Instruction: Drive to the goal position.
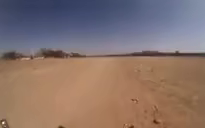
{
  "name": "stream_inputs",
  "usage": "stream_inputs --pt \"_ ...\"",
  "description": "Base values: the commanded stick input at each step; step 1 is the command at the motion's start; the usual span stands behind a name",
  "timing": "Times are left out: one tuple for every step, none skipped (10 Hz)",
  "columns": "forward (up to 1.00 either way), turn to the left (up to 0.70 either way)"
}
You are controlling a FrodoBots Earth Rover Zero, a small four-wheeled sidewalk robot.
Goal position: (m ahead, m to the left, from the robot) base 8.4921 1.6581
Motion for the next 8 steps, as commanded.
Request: stream_inputs --pt "1.00 0.00" --pt "1.00 0.00" --pt "1.00 0.00" --pt "1.00 0.00" --pt "1.00 0.00" --pt "1.00 0.00" --pt "1.00 0.00" --pt "1.00 0.00"
